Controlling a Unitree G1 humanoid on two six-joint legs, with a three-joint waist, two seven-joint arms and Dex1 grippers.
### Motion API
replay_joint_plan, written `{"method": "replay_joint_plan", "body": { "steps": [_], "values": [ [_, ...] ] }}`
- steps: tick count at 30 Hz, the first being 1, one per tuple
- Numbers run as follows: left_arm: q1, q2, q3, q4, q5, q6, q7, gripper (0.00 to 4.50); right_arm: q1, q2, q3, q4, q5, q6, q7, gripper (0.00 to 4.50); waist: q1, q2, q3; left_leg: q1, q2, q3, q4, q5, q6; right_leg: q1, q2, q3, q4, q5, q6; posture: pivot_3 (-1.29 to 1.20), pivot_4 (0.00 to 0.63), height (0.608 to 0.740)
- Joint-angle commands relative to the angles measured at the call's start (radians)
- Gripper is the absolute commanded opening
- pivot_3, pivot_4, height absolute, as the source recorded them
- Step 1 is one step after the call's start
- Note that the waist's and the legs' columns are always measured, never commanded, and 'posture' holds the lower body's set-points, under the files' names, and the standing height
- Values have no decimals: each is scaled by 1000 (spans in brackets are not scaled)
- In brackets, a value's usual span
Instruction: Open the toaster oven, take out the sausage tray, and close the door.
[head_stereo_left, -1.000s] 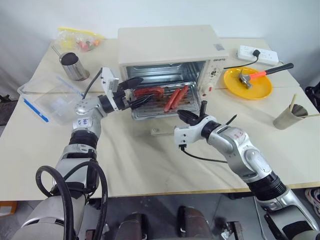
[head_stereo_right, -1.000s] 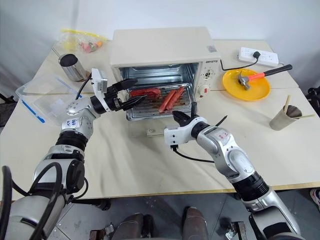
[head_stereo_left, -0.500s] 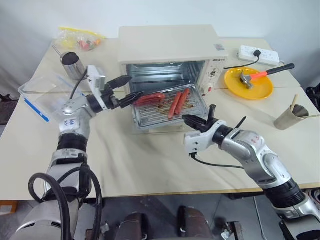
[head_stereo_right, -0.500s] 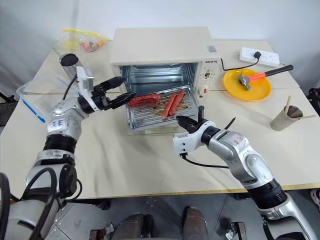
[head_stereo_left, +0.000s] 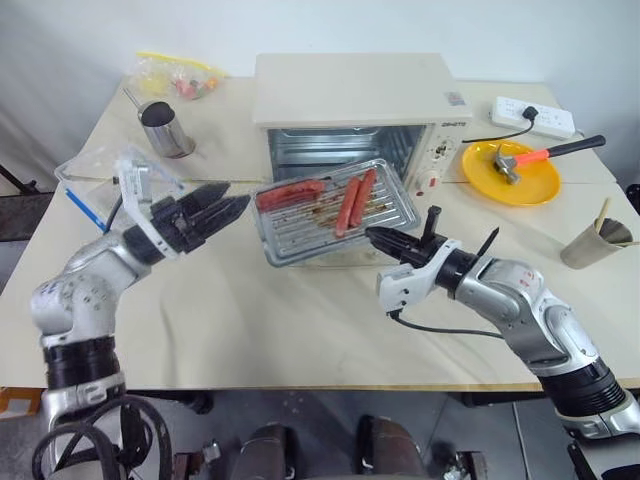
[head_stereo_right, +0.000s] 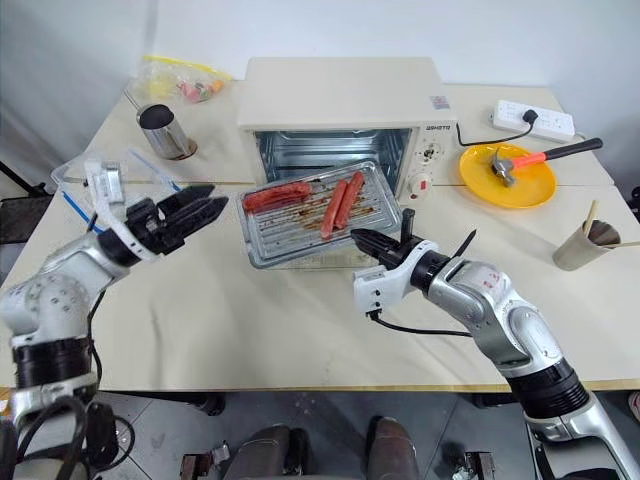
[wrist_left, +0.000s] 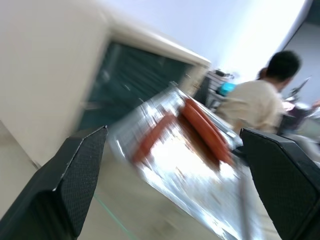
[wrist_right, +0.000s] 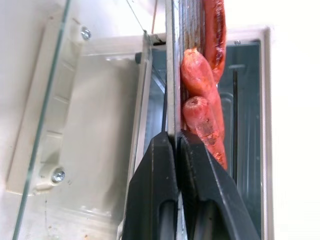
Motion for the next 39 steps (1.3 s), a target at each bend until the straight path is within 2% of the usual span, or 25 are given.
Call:
{"method": "replay_joint_plan", "body": {
  "steps": [1, 5, 11, 21, 24, 30, 37, 39],
  "values": [
    [36, -26, 80, -84, -287, 209, 202, 4500, -14, 27, -50, -20, 67, -11, -32, 41, 1, 0, 0, 0, 0, -2, 0, 0, 0, 0, 0, 0, 0, 0, 0, 0, 150, 740],
    [47, -111, 106, -41, -510, 208, 417, 4500, -15, 32, -52, -30, 125, -31, -13, 41, 3, 0, 0, 1, -1, -5, 0, 1, -1, 4, 0, 0, -1, 0, 0, 0, 150, 740],
    [70, -193, 74, -9, -722, 111, 618, 4500, 4, 12, -46, -47, 185, -75, 23, 41, 2, 0, 0, 3, -1, -7, 0, 1, -1, 8, 1, -1, -3, 0, 0, 0, 150, 740],
    [123, -139, -56, 6, -827, 88, 661, 4500, -5, -27, -45, -36, 196, -178, 37, 41, 3, 0, 0, 4, -1, -6, 0, 1, -1, 9, 2, 0, -5, 0, -1, 0, 150, 740],
    [122, -110, -67, 16, -840, 78, 656, 3924, -16, -33, -44, -25, 199, -208, 42, 0, 3, 0, 0, 4, -1, -6, 0, 1, -1, 9, 2, 0, -5, 0, -1, 0, 150, 740],
    [146, -45, -107, 26, -887, 97, 658, 2111, -11, -45, -45, -16, 214, -246, 55, 0, 3, 0, 0, 4, -1, -6, 0, 1, -2, 9, 2, 0, -6, -1, -1, 0, 150, 740],
    [181, -16, -156, 19, -978, 64, 734, 16, -17, -29, -58, -26, 262, -182, 98, 0, 3, 0, 0, 4, -1, -7, 0, 1, -2, 10, 2, 0, -8, -1, -1, 0, 150, 740],
    [198, -13, -171, 6, -1003, 46, 762, 16, -20, -20, -58, -37, 275, -161, 114, 0, 3, 0, 0, 4, -1, -7, 0, 1, -2, 10, 2, 0, -8, 0, -1, 0, 150, 740]
  ]
}}
